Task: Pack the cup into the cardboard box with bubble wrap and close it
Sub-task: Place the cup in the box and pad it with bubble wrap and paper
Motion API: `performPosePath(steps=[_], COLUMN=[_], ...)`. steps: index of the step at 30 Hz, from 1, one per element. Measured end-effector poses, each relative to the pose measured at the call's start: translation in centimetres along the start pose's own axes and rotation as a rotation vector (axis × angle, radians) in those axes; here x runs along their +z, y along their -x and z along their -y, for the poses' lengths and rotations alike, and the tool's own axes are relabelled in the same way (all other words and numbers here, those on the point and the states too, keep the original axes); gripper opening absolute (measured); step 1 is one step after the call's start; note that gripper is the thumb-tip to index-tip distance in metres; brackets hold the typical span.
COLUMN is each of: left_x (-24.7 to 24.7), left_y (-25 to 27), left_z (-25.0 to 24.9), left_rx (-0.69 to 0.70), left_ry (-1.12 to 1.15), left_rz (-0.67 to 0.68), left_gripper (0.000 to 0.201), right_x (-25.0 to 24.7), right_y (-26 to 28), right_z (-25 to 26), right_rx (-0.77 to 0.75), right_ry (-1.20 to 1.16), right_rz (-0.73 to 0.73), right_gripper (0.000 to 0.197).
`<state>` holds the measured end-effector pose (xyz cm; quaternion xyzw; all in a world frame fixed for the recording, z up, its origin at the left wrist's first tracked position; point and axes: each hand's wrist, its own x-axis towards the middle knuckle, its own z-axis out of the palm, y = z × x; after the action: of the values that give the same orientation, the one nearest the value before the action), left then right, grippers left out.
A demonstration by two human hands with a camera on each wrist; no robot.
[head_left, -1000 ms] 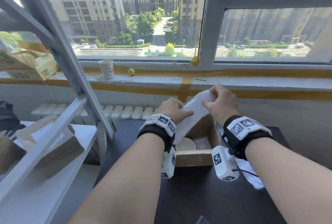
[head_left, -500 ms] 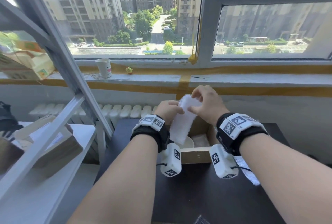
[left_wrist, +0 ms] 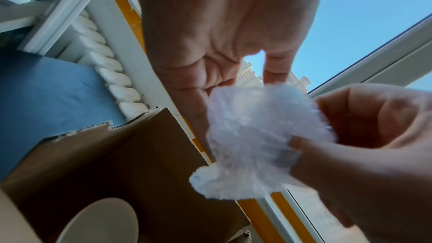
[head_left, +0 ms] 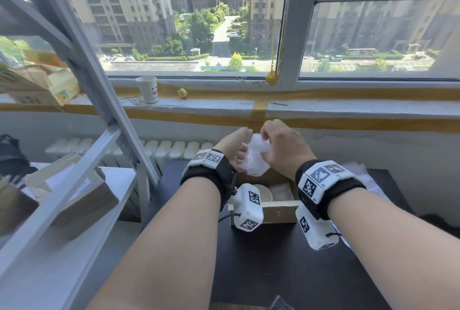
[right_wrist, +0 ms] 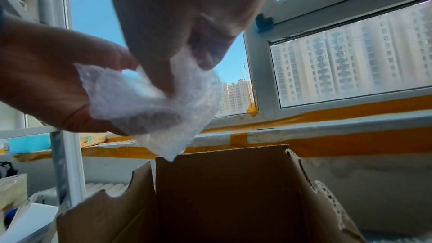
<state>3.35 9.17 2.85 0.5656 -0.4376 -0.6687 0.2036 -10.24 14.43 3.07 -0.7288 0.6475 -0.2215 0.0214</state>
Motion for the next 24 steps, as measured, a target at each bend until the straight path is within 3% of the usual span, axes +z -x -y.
performPosePath(steps=[3,8,10,12,14,16,21,24], left_x=[-0.6,-1.2,-1.7,-2.2,-2.5,-2.6,-2.3,-1.9], left_y=[-0.8,-1.0,-0.7,-0.3,-0.5,-0.8,-2.6,-3.8], left_z=[0.7,1.5,1.8,2.2,2.5,2.8,3.8,3.6], left_rx=[0.04,0.077,0.126,0.145,0.168,0.195,0.229,0.267], left_ry=[0.004,-0.116,-0.19,-0.219,-0.184,-0.146,-0.065,-0.174], left_rz=[-0.062,-0.091,-0.063,-0.03,-0.007,-0.012,-0.003,-0.067], left_gripper=[0.066,0.061,0.053,0.038,0.043,0.049,0.052,0.049], right_x=[0.1,0.8,1.0,1.1,1.4,2.1,3.4,4.4], right_y=[0.1,-0.1,-0.2,-0.4,-0.4,-0.3,0.1,-0.5], right_z=[0.3,-0.1,-0.3,-0.4,-0.2,-0.1,-0.7,-2.0], right_rx=[-0.033,0.109,0.179,0.235,0.268,0.297,0.5,0.601], right_ry=[-0.076,-0.168,-0.177,-0.257,-0.354,-0.348,-0.36,-0.28], right_rz=[0.075,0.018,0.08,0.272,0.419,0.462,0.502,0.481], right_gripper=[0.023,0.02,0.044,0.063,0.053,0.026,0.04,0.028])
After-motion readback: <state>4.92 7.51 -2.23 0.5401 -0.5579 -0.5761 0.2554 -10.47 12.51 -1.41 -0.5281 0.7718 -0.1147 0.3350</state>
